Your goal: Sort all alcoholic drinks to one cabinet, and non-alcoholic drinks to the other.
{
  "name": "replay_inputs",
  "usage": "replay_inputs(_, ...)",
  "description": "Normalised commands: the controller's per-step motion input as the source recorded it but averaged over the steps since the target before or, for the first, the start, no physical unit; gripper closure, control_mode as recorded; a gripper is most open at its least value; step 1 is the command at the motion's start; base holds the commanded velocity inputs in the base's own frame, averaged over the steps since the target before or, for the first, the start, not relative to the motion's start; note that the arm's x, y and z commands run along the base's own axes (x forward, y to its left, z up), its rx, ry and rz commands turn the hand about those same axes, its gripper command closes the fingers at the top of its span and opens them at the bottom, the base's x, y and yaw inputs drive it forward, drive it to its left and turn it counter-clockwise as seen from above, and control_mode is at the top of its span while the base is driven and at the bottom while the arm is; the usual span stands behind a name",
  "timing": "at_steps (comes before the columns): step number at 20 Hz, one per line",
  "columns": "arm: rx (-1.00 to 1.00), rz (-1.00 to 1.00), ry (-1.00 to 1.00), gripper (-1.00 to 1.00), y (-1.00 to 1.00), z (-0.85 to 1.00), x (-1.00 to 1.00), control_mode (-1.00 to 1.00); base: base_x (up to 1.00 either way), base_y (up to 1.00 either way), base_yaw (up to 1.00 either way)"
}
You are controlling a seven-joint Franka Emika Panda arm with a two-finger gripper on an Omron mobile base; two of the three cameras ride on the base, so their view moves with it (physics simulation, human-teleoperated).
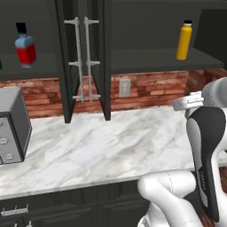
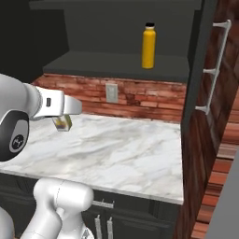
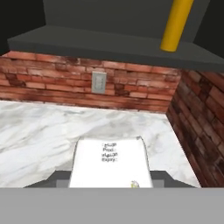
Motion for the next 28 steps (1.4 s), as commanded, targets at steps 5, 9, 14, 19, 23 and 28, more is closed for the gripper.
replay_inputs(5,0.00,0.00,0.00,1.00,0.00,0.00,0.00,1.00,0.35,-0.30,0.00)
replay_inputs(9,0.00,0.00,0.00,1.00,0.00,0.00,0.00,1.00,0.31,-0.32,0.00)
replay_inputs(14,0.00,0.00,0.00,1.00,0.00,0.00,0.00,1.00,0.34,-0.29,0.00)
replay_inputs(19,0.00,0.00,0.00,1.00,0.00,0.00,0.00,1.00,0.27,-0.10,0.00)
replay_inputs(23,0.00,0.00,0.00,1.00,0.00,0.00,0.00,1.00,0.16,-0.02,0.00)
replay_inputs(28,0.00,0.00,0.00,1.00,-0.01,0.00,0.01,-1.00,0.12,-0.03,0.00)
